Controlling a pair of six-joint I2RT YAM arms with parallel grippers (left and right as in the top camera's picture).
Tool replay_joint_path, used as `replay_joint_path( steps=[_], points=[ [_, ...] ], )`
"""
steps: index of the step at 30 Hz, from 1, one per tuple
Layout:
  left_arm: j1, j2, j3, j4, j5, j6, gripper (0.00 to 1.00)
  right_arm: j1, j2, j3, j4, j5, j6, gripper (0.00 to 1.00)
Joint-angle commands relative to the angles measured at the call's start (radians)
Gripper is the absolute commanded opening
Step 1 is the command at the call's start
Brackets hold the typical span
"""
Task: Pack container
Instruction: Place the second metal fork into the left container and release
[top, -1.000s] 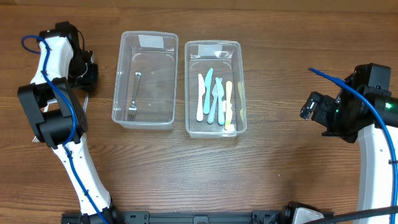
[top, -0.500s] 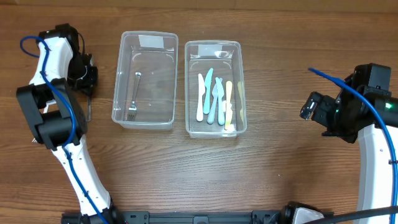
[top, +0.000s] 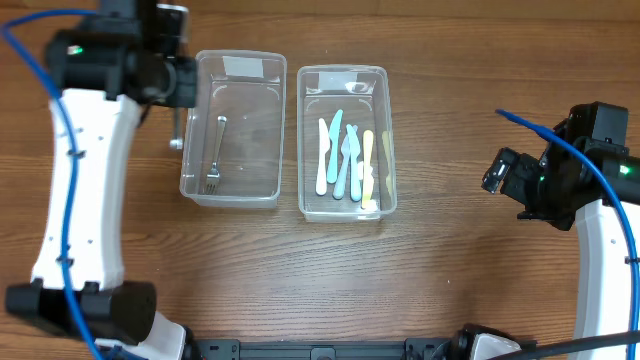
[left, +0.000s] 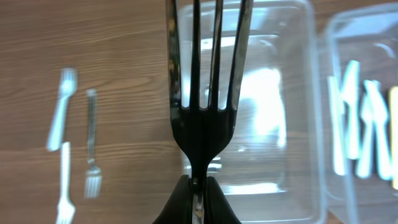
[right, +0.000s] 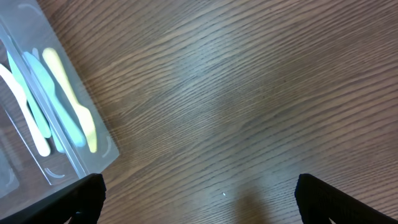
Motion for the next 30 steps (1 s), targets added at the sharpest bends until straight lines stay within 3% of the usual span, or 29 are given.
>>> replay_joint_path(
  steps=[1,14,19,24,28,30],
  points=[
    [-0.075,0.109,-0.024,0.01,0.005,-0.046,0.04,0.003,-0.014,0.005,0.003,-0.007,-0.003,1.0],
    [-0.102,0.496,-0.024,0.006,0.066,-0.049,0.05,0.003,-0.014,0.005,0.001,-0.007,-0.003,1.0],
    [-0.102,0.505,-0.019,-0.002,0.076,-0.047,0.43,0.003,-0.014,0.005,0.0,-0.007,-0.003,1.0],
    [-0.101,0.402,0.046,-0.07,0.01,-0.04,0.47,0.003,-0.014,0.005,0.001,-0.007,-0.003,1.0],
    [-0.08,0.156,0.099,-0.105,-0.066,-0.037,0.68,0.003,-0.014,0.005,0.0,-0.006,-0.003,1.0],
    [-0.053,0.039,0.099,-0.113,-0.081,-0.037,0.72,0.003,-0.014,0.005,0.0,-0.006,-0.003,1.0]
  ],
)
